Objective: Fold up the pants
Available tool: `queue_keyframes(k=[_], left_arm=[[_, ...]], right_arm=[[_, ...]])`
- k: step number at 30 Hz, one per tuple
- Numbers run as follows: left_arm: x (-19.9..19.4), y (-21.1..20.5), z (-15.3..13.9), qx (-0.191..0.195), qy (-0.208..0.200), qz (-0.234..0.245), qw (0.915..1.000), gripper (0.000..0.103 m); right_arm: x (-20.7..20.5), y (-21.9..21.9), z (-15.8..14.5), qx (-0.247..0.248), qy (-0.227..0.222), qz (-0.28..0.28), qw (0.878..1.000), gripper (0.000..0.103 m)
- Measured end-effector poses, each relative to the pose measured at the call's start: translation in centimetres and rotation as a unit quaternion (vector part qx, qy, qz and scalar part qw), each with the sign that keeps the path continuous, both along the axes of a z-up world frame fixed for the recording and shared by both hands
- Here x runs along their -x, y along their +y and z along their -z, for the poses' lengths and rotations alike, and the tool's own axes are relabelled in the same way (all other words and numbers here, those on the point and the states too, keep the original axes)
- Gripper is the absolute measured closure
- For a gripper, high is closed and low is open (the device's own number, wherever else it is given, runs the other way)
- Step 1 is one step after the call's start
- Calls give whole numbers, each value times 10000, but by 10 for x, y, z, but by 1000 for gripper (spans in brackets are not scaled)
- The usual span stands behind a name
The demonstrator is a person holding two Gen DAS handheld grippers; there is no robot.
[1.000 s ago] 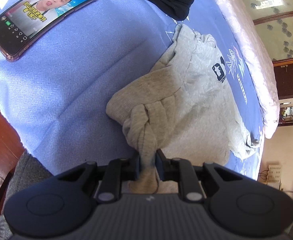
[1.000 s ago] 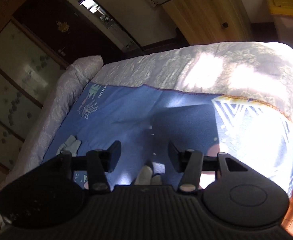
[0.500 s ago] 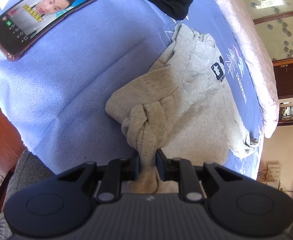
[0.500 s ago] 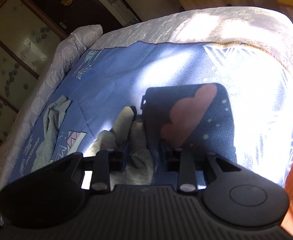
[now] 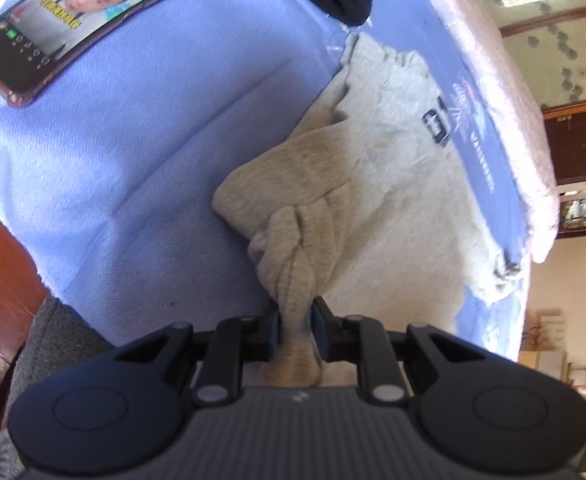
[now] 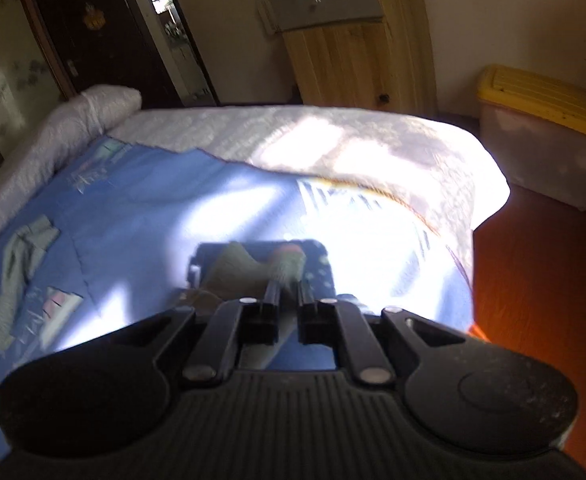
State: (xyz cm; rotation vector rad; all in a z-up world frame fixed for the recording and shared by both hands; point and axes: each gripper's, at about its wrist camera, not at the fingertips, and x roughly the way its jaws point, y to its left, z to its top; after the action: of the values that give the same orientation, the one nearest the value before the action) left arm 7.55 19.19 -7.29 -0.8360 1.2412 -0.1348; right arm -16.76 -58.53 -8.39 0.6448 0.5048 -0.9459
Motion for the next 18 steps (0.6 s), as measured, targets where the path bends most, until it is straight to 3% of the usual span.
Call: queue_keyframes(k=[1, 3, 6, 10, 13, 18], left_arm=[[2, 0, 4, 14, 48, -9, 10000, 86], [6, 3, 9, -7, 136, -39, 9999, 79], [6, 6, 8, -20, 118, 45, 9999, 72], [10, 13, -7, -194, -141, 234, 9994, 71], [20, 27, -22, -326, -393, 243, 9984, 71], [11, 59, -43, -203, -820, -83, 9964, 71]], right_arm=[[9, 0, 0, -80, -149, 169, 9997, 90], [21, 0, -5, -175, -153, 693, 9973, 59], [35, 11, -27, 222, -514, 890, 9945, 59], [10, 40, -63, 496, -784, 12, 9957, 59], [-17, 60, -80, 204, -1129, -748, 9906, 59], [-84, 83, -83, -830, -1601, -1736, 9682, 59]])
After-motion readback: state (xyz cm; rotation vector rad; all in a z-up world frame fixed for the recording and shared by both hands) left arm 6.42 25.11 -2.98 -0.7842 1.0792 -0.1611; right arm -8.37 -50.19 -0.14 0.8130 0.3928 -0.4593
